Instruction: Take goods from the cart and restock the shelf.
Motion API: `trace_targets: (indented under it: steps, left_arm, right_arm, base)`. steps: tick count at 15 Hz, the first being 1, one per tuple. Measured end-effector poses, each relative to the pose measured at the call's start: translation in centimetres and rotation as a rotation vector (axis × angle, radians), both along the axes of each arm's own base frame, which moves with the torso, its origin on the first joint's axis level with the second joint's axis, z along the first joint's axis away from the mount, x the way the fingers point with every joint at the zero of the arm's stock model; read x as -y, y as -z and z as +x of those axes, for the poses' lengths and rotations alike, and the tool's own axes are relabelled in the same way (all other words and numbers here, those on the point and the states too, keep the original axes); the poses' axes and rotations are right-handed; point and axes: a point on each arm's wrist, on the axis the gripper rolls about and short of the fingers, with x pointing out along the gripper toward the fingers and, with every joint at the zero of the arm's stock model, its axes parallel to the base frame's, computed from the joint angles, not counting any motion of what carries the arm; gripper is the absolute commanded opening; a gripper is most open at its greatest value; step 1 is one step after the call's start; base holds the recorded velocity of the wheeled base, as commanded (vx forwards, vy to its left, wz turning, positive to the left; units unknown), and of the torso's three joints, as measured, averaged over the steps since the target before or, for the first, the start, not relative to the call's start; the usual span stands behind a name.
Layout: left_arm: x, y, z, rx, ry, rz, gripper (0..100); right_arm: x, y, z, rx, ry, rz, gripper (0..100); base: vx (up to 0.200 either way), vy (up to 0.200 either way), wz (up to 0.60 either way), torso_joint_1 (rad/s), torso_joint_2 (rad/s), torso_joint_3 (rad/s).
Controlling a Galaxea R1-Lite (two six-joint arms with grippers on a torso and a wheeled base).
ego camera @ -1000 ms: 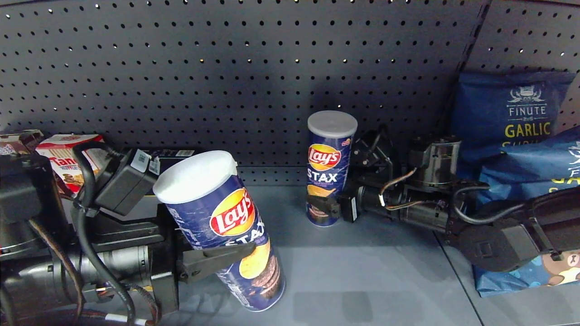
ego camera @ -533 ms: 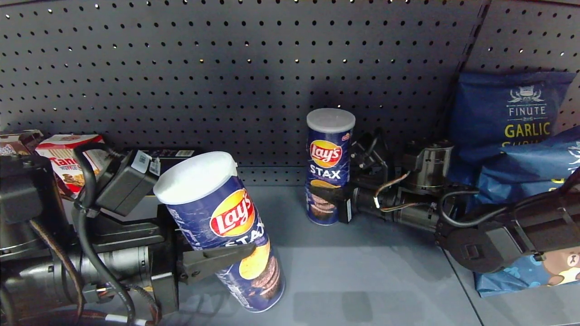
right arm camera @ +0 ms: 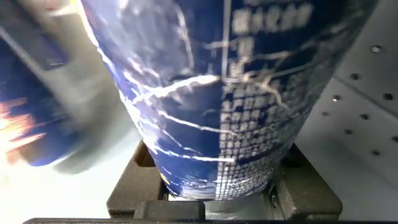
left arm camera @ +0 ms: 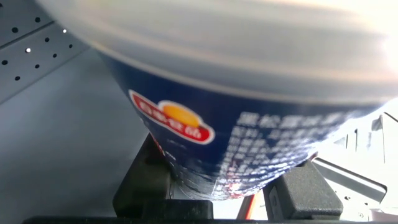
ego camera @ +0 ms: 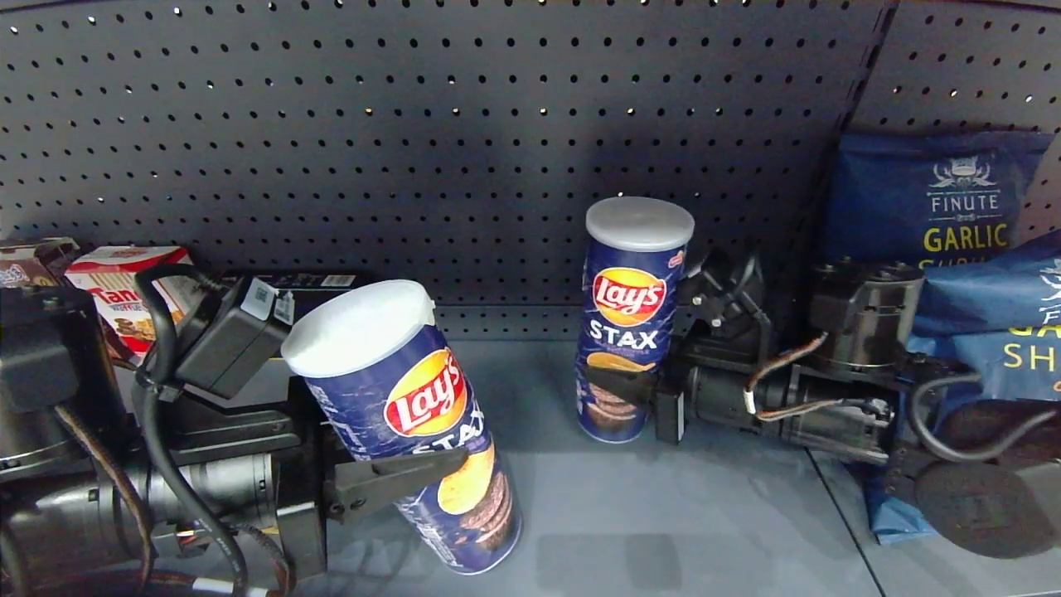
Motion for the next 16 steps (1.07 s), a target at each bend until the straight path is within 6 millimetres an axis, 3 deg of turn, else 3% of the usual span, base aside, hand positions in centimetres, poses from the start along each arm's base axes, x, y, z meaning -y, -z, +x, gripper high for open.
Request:
trace_targets:
  steps: [4,8,16]
  left_arm:
    - [0.0,-0.2,0.1,0.004,-0.001,-0.002,0]
    - [0.1,-0.2,0.1,0.005,-0.001,-0.003,0]
    - [0.0,0.0,0.0,-0.003,-0.006,0.002,0]
  right_arm:
    - [0.6,0.1,-4.5,-0.011,-0.073,-0.008,0]
    - [1.5,1.7,-7.2,-0.005,-0.08,0.021,0]
    - [1.9,3.6,-8.6,-0.059,-0.1,-0.02,0]
  base:
    - [0.0,0.0,0.0,0.0,0.0,0.0]
    - [0.0,0.0,0.0,0.0,0.0,0.0]
    - [0.0,0.0,0.0,0.0,0.0,0.0]
